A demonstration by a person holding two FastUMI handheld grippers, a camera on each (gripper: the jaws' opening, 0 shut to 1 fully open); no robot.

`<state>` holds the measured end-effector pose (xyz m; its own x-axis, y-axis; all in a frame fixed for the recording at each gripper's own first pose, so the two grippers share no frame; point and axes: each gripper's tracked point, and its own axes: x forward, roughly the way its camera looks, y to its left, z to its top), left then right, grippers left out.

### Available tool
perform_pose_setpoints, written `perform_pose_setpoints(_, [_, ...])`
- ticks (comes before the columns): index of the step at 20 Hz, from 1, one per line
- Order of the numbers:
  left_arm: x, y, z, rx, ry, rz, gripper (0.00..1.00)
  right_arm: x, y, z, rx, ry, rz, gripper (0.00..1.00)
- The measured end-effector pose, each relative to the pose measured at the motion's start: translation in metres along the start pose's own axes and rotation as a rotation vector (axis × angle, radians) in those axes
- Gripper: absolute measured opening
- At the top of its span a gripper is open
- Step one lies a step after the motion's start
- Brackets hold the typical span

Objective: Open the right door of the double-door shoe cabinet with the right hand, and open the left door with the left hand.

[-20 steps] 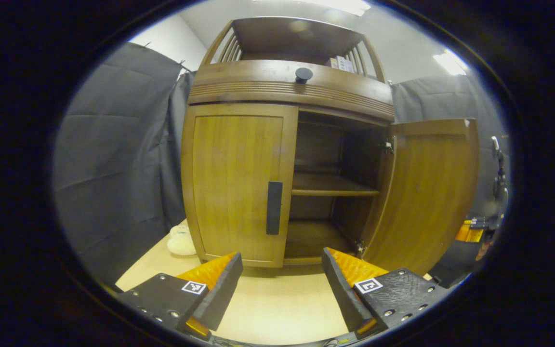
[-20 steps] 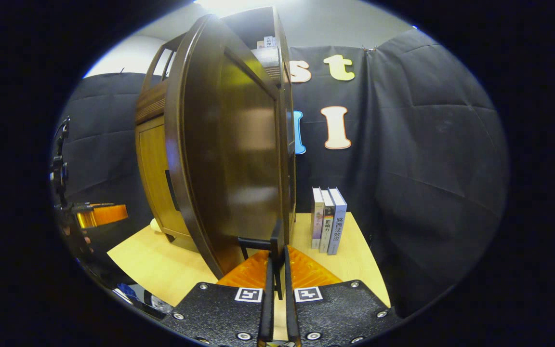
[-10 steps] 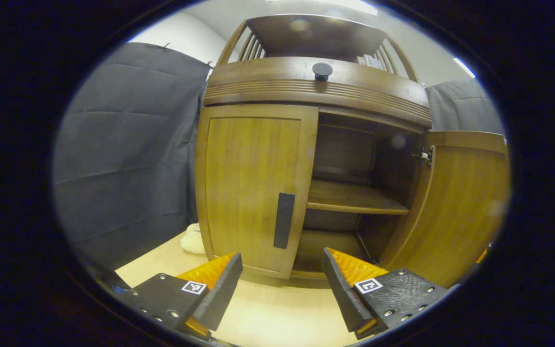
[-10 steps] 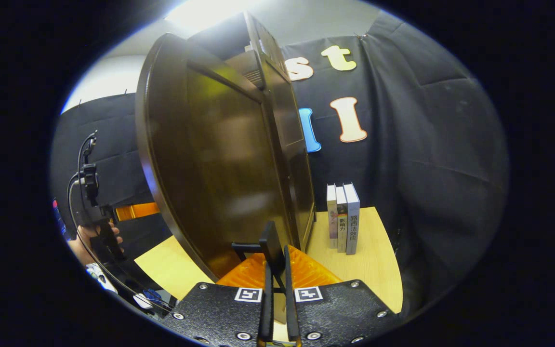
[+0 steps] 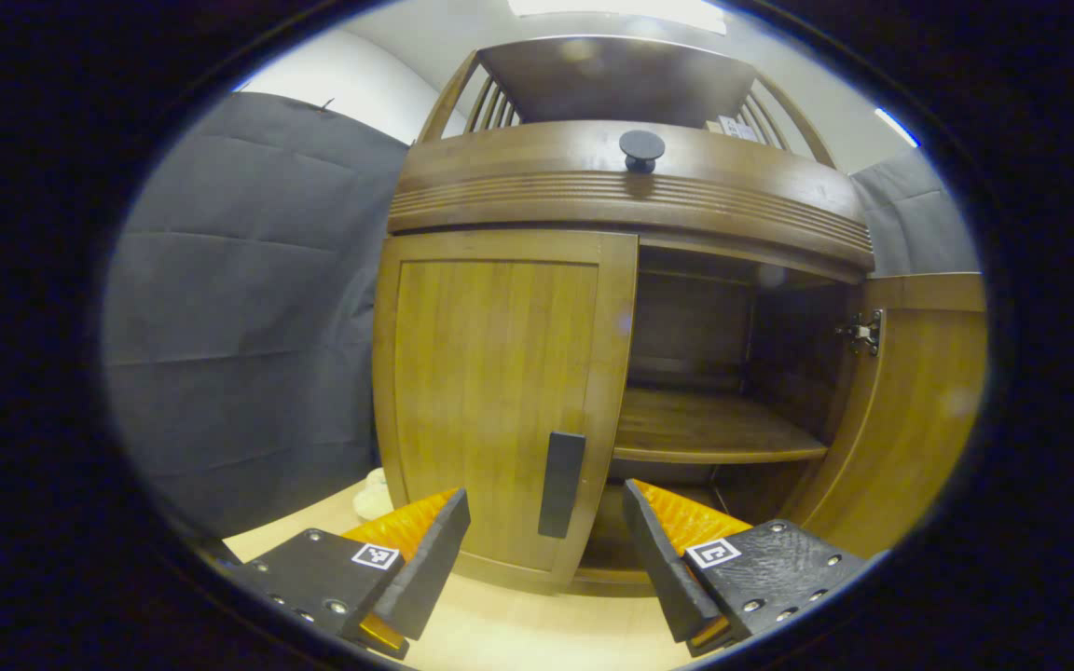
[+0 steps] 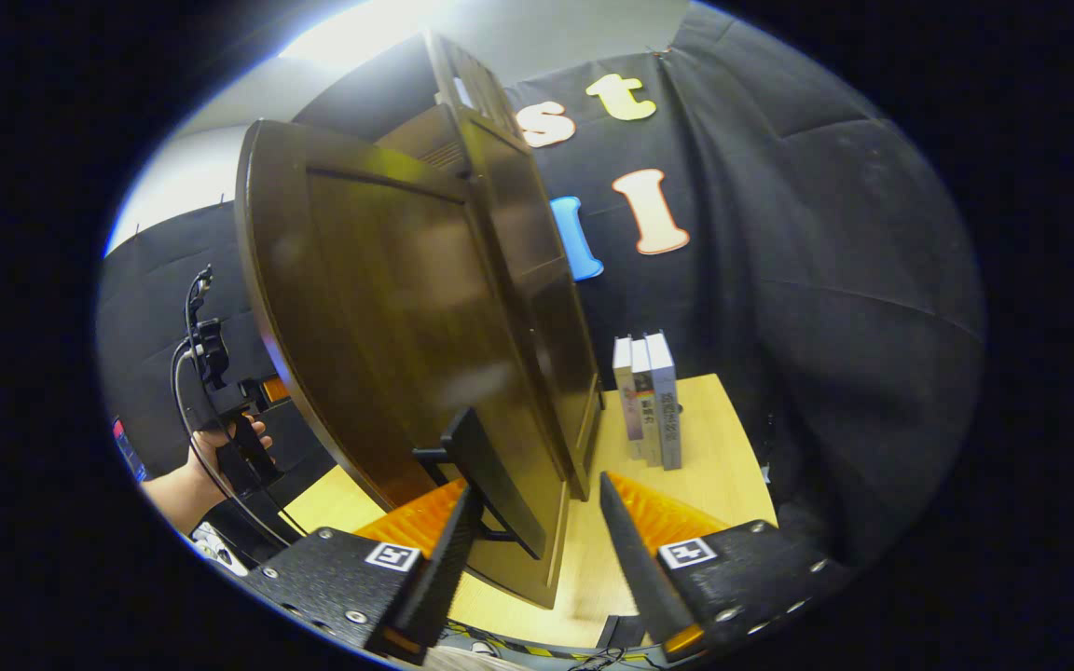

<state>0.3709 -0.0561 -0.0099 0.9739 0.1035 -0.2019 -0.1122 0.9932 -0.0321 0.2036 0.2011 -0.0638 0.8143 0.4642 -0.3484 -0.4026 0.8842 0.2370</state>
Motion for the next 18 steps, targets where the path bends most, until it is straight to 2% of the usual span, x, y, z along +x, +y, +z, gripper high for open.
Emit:
perform_pose_setpoints(2, [0.017,0.001,-0.004,-0.002,0.012,-0.029,1.00,-0.006,-0.006,-0.001,-0.010,-0.009,-0.063,0.92])
perform_pose_setpoints(3, [0.027,0.001,-0.007,-0.001,0.019,-0.047,1.00,-0.011,-0.005,0.000,-0.017,-0.022,-0.088,0.97])
perform_pose_setpoints(5, [0.046,0.001,-0.010,0.006,0.025,-0.081,1.00,-0.024,-0.009,0.007,-0.024,-0.064,-0.158,0.96])
perform_pose_setpoints(9, [0.079,-0.009,-0.017,0.020,0.050,-0.160,1.00,-0.058,-0.027,0.008,0.002,-0.104,-0.364,0.95])
perform_pose_setpoints(12, [0.095,-0.017,-0.022,0.025,0.067,-0.194,0.86,-0.073,-0.029,0.006,0.050,-0.143,-0.492,0.95])
perform_pose_setpoints(13, [0.102,-0.021,-0.026,0.020,0.075,-0.213,0.81,-0.079,-0.025,0.005,0.064,-0.157,-0.521,0.91])
perform_pose_setpoints(14, [0.108,-0.021,-0.027,0.016,0.078,-0.216,0.76,-0.081,-0.021,0.004,0.077,-0.166,-0.540,0.91])
perform_pose_setpoints(15, [0.114,-0.021,-0.030,0.016,0.088,-0.206,0.72,-0.082,-0.017,0.003,0.083,-0.170,-0.552,1.00])
perform_pose_setpoints(16, [0.112,-0.019,-0.031,0.004,0.083,-0.209,0.67,-0.083,-0.013,0.002,0.081,-0.172,-0.562,0.91])
perform_pose_setpoints(17, [0.111,-0.019,-0.030,-0.006,0.076,-0.218,0.62,-0.086,-0.009,0.002,0.072,-0.175,-0.574,0.95])
perform_pose_setpoints(18, [0.109,-0.016,-0.032,0.007,0.088,-0.203,0.58,-0.087,-0.006,0.002,0.064,-0.176,-0.583,0.92])
